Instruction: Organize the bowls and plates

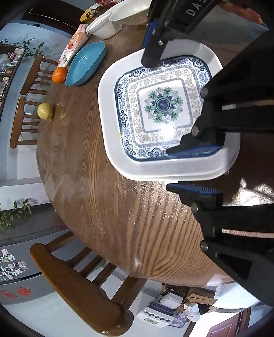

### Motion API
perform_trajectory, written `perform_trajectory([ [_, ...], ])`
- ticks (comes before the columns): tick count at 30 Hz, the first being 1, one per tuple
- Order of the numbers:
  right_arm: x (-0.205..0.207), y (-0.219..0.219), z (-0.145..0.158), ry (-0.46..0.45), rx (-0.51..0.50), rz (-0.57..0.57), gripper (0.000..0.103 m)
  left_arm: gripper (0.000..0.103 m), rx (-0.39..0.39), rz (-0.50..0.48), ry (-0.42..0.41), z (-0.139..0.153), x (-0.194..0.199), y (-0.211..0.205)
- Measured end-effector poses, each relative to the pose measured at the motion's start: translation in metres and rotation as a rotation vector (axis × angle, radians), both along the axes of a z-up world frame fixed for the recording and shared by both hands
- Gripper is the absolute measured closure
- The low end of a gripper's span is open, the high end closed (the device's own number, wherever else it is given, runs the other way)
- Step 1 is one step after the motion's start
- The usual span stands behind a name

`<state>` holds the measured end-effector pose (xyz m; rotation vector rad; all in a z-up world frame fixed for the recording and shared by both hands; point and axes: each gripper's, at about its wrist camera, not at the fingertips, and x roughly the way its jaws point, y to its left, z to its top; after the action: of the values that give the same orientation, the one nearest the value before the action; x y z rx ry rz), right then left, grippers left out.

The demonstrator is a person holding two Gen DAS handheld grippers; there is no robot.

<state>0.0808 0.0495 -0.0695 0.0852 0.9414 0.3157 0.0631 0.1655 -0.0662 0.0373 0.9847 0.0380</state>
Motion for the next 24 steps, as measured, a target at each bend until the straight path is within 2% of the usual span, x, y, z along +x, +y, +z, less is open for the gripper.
perform_trajectory([
  [2, -0.001, -0.002, 0.006, -0.015, 0.002, -0.005, 0.087, 0.055, -0.001, 0.002, -0.018, 0.006, -0.001, 0.000],
  [4, -0.003, -0.004, 0.010, -0.026, 0.011, -0.009, 0.083, 0.045, 0.007, 0.000, -0.043, 0.013, -0.005, 0.000],
  [7, -0.008, -0.008, 0.020, -0.046, 0.039, -0.006, 0.077, 0.043, 0.018, -0.007, -0.064, 0.022, -0.007, -0.001],
  [10, -0.014, -0.010, 0.028, -0.062, 0.054, 0.000, 0.070, 0.033, 0.015, -0.015, -0.086, 0.033, -0.014, -0.004],
  [12, -0.020, -0.014, 0.035, -0.073, 0.064, 0.004, 0.061, 0.026, 0.011, -0.022, -0.104, 0.041, -0.017, -0.006],
  [18, -0.038, -0.034, 0.056, -0.114, 0.089, -0.008, 0.056, 0.019, 0.003, -0.050, -0.152, 0.060, -0.026, -0.017],
  [20, -0.044, -0.041, 0.061, -0.124, 0.099, -0.014, 0.055, 0.011, 0.006, -0.055, -0.158, 0.063, -0.026, -0.019],
  [24, -0.057, -0.060, 0.068, -0.152, 0.124, -0.041, 0.043, 0.004, 0.011, -0.066, -0.182, 0.069, -0.032, -0.026],
])
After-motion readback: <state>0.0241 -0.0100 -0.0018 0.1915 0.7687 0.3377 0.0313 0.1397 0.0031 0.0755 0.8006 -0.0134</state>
